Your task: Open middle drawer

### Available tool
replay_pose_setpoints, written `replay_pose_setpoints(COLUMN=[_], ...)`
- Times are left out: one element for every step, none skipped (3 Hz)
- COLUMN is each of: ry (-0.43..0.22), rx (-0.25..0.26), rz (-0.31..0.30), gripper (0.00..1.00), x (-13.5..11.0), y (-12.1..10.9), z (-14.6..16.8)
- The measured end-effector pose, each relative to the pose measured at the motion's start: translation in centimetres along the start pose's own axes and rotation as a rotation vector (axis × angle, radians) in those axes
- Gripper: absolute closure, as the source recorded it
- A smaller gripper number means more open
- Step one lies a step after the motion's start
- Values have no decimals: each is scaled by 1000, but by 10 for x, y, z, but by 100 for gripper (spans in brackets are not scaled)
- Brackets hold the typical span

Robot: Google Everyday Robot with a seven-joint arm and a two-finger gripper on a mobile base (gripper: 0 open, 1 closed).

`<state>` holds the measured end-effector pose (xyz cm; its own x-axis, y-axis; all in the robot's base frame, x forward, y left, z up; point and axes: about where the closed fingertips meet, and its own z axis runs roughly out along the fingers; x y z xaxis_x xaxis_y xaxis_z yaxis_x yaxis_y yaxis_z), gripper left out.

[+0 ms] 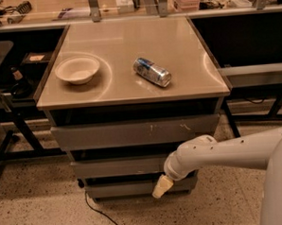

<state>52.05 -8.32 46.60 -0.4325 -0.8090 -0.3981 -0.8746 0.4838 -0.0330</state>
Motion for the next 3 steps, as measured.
replay_pose_setpoints(ry=[-14, -24, -44], rx=[6, 3, 15], rz=[9, 19, 13], gripper=[0, 0, 0], x=[-4, -7, -18], y=[-12, -21, -43], z=[10, 21, 35])
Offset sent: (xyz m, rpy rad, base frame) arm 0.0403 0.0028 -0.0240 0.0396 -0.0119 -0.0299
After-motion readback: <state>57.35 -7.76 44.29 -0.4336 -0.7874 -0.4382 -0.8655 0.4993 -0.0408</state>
